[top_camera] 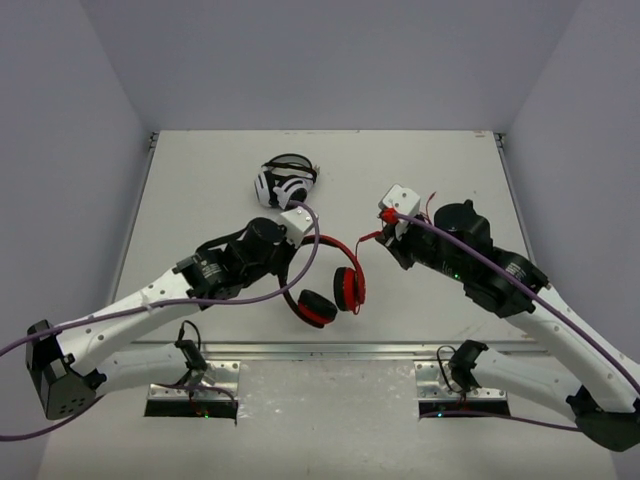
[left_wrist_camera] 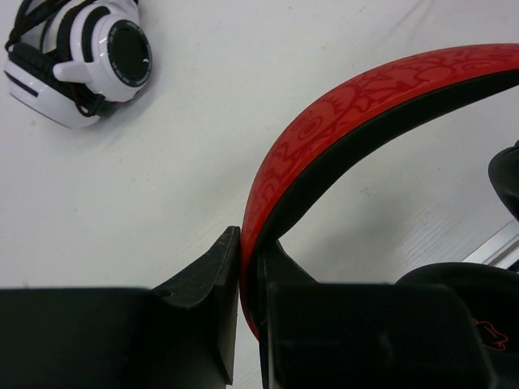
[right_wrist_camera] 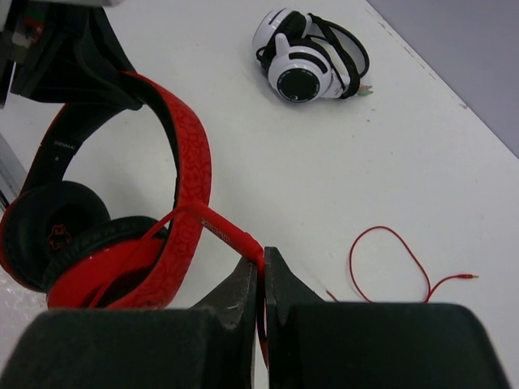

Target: Wrap the headphones

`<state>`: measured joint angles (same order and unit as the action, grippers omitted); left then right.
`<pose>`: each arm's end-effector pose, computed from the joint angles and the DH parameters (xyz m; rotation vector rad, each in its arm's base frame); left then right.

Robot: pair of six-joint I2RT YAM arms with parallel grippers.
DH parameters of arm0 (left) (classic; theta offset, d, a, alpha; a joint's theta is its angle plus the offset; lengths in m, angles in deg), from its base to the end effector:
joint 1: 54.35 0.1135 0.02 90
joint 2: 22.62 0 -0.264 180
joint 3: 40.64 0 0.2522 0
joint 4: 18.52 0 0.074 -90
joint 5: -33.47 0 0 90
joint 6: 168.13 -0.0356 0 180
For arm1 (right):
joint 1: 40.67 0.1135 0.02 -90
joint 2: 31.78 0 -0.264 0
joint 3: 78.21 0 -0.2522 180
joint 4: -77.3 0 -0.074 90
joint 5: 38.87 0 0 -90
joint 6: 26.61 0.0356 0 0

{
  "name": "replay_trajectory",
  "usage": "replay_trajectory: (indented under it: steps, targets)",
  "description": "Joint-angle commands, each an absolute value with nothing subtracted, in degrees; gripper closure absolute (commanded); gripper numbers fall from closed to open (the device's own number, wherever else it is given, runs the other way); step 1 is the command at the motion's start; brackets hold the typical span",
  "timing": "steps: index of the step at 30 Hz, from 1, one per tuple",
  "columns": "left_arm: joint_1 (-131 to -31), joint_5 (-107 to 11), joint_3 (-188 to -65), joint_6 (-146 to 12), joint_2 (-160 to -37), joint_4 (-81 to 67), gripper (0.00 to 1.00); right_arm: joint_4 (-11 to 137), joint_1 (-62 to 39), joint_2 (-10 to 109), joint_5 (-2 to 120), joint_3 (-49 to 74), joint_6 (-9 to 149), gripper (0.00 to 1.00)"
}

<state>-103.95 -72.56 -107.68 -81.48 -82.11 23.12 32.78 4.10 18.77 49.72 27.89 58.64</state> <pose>0.1537 -0.1654 0.3134 0.8103 1.9854 -0.1688 0.1327 0.1304 0.3777 -0.8081 1.7917 0.4380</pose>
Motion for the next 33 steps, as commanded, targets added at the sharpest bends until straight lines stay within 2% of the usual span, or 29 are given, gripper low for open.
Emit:
replay_trajectory:
  steps: [1,6,12,17,22,28,31,33]
  targets:
    - [-105.67,-67.52,-109.94,-81.73,-84.40,20.20,1.00,37.43,4.24,18.94,48.33,26.68,58.55,0.99]
    - [-106.99,-65.76,-110.91,-81.56,-86.43,21.26,1.00,40.16,4.24,21.57,44.99,26.50,58.82,0.99]
    - [-107.70,-65.15,-109.95,-81.21,-82.48,20.47,1.00,44.20,4.15,23.77,35.33,28.17,59.78,0.99]
    - [-108.05,-60.84,-109.60,-81.47,-77.47,19.67,1.00,44.73,3.01,27.01,35.75,26.07,59.87,0.99]
    - [-108.05,-56.79,-111.09,-80.86,-75.71,19.59,1.00,47.80,2.75,29.04,45.49,27.89,62.68,0.99]
    - [-108.05,-58.11,-115.21,-75.52,-74.23,17.66,1.00,63.67,2.75,26.50,58.66,38.86,69.89,0.98]
    - [-108.05,-57.06,-116.97,-73.13,-71.94,14.59,1.00,76.22,2.66,23.86,65.42,46.24,74.10,0.86]
    - [-108.14,-56.79,-117.68,-72.16,-70.79,13.35,1.00,82.06,2.66,23.51,69.22,49.08,76.83,0.82]
